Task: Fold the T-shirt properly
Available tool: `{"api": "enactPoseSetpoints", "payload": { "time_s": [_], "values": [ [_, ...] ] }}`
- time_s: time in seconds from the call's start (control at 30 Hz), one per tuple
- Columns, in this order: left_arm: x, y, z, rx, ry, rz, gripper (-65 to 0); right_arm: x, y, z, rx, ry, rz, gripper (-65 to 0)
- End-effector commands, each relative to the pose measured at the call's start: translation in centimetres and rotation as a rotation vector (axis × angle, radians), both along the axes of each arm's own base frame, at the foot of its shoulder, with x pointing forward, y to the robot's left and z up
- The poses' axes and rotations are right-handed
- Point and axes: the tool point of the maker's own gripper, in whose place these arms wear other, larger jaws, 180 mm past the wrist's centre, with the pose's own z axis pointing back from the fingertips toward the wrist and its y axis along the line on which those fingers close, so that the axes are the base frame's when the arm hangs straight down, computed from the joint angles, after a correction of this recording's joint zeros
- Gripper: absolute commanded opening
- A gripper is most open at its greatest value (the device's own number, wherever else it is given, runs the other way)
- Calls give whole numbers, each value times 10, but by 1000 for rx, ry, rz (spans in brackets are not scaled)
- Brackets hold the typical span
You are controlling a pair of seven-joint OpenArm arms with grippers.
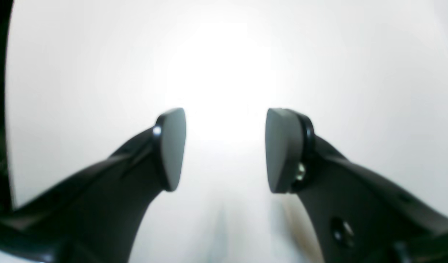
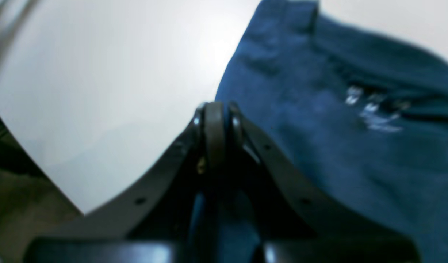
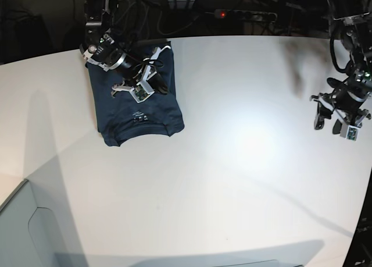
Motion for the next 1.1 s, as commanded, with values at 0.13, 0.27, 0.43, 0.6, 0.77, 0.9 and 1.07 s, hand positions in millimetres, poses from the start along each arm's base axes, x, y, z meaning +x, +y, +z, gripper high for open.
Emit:
{"api": "enactPoseSetpoints", "payload": {
  "time_s": [0.13, 0.27, 0.43, 0.6, 0.77, 0.9, 1.07],
  "values": [
    [-1, 9, 19, 25, -50, 10, -317, 3, 16, -6, 61, 17, 23, -647],
    [-5, 4, 21, 16, -69, 20, -317, 3, 10, -11, 45, 25, 30, -648],
    [-4, -2, 26, 7, -90, 16, -317, 6, 3, 17, 24, -64, 30, -648],
    [-4, -2, 24, 4, -88, 19, -317, 2, -5, 67, -12, -206, 32, -648],
    [-10, -6, 13, -29, -71, 36, -318, 4, -64, 56, -111, -178, -99, -648],
    [-29, -14, -10, -60, -14, 49, -318, 0, -116, 39, -175, -123, -231, -648],
    [-46, -23, -29, -101, 29, 65, -318, -9, -139, 16, -188, -50, -293, -648]
  ]
}}
